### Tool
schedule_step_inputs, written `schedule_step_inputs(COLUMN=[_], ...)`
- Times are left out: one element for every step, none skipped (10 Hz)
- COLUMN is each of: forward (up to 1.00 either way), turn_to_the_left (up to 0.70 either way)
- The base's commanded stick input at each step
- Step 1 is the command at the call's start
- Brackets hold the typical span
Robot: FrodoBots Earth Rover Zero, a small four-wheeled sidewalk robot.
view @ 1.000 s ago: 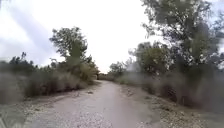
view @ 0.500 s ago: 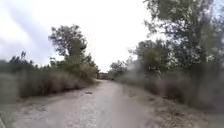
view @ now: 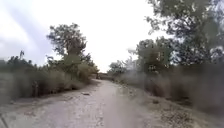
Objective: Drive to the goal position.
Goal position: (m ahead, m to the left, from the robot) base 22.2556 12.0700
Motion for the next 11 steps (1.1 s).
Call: schedule_step_inputs(forward=[0.45, 0.45, 0.45, 0.45, 0.45, 0.45, 0.45, 0.45, 0.45, 0.45, 0.45], turn_to_the_left=[0.00, 0.00, 0.00, 0.00, 0.00, 0.00, 0.00, 0.00, 0.00, 0.00, 0.00])
